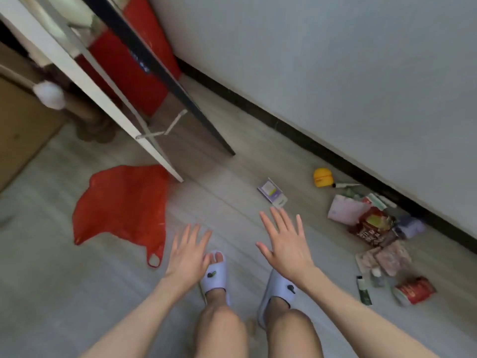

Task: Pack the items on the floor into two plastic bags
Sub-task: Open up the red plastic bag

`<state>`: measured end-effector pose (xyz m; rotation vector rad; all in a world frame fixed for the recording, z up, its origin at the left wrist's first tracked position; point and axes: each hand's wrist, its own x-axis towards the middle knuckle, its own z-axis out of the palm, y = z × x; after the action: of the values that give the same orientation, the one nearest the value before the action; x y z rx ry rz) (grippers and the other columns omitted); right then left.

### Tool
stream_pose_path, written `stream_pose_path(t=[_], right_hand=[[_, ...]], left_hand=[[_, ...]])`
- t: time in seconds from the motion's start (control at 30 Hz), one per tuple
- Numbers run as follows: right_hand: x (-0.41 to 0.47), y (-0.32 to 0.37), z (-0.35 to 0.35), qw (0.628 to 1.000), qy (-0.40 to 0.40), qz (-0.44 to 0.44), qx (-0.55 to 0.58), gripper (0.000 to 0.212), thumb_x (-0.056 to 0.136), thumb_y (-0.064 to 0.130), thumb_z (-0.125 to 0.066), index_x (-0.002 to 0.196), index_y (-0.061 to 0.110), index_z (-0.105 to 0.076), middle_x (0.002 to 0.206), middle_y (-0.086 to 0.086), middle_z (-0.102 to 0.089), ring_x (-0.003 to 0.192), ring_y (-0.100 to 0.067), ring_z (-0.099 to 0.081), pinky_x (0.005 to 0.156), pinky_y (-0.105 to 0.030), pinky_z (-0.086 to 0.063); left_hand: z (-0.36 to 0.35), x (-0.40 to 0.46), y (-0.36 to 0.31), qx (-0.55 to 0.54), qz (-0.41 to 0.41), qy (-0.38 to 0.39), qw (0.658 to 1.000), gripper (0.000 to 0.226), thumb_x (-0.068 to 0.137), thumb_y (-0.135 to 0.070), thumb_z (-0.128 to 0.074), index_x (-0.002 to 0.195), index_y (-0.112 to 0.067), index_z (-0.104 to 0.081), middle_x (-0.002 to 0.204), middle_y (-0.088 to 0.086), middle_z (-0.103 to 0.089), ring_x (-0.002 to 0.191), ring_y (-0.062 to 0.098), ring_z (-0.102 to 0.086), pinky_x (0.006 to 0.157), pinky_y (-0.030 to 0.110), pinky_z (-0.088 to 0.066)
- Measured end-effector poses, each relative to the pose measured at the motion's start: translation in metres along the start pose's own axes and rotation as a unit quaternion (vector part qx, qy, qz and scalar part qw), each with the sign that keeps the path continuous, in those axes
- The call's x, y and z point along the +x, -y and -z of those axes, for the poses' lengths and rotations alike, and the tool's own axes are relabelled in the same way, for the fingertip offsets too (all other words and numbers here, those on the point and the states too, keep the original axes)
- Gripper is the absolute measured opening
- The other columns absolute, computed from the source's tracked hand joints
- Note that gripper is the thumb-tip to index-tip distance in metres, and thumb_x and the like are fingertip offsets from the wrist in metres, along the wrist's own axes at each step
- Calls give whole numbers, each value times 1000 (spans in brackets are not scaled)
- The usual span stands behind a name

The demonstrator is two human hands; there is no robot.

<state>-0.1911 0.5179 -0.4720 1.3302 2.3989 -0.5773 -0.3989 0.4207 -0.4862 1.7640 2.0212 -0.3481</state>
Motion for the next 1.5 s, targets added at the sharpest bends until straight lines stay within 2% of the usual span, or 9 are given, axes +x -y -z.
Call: stream_pose_path(t=[0.1,0.23,0.33,0.43,0.63,0.83,1.03,1.2,1.5], right_hand=[[56,5,-72,998,2,65,-26,66,67,48,-65,124,17,-51,120,-13,-63,109,-31,-62,86,-60,-45],[133,9,-175,990,-3,126,-63,77,53,43,-83,120,14,-60,121,-15,-63,109,-34,-61,84,-59,-46],[178,10,-234,986,-4,158,-60,75,66,39,-77,132,13,-49,135,-17,-50,123,-37,-49,97,-58,-38],[206,6,-271,985,33,150,-74,68,92,41,-44,147,21,-10,157,-9,-7,144,-29,-8,113,-49,-14],[205,-17,-291,986,77,110,-104,69,93,42,-42,147,22,-4,157,-6,4,144,-27,-1,114,-46,-17],[193,-18,-289,989,98,86,-74,69,93,43,-43,147,23,-5,157,-4,7,144,-26,0,113,-46,-18],[154,-9,-261,990,-13,116,84,65,90,38,-52,144,15,-26,154,-12,-18,141,-28,-22,113,-37,-24],[81,7,-199,959,-102,118,239,51,89,45,-53,133,20,-46,138,3,-46,128,-12,-40,107,-20,-28],[-23,-1,-70,889,-183,20,420,64,73,51,-66,128,22,-50,126,7,-56,112,-6,-54,101,-29,-43]], left_hand=[[-76,20,25,-48,69,6,996,64,66,-23,-78,125,-12,-56,133,22,-49,123,41,-46,99,56,-38],[-186,54,72,-33,98,-41,994,75,50,-15,-85,120,-10,-58,122,25,-56,111,44,-54,85,59,-44],[-238,72,110,-33,179,-120,976,83,58,-10,-79,132,-13,-43,136,25,-43,126,43,-37,98,60,-33],[-261,83,144,-48,269,-160,948,86,67,-10,-75,141,-13,-31,144,26,-29,131,45,-28,104,57,-26],[-265,95,171,-170,348,-180,904,67,79,7,-55,140,-5,-30,115,32,-51,102,48,-51,84,52,-44],[-248,87,141,-197,176,-286,921,30,79,4,-61,108,0,-59,98,21,-64,91,39,-62,82,39,-41],[-216,87,89,-272,43,-336,901,5,80,-7,-61,85,-7,-61,81,6,-63,75,19,-57,70,29,-43],[-151,82,29,-346,-28,-377,859,9,77,0,-68,75,-6,-60,71,4,-64,72,9,-53,67,17,-36],[-18,51,-78,-474,-62,-370,797,10,78,-18,-70,77,-11,-63,74,-6,-61,77,13,-59,75,26,-43]])
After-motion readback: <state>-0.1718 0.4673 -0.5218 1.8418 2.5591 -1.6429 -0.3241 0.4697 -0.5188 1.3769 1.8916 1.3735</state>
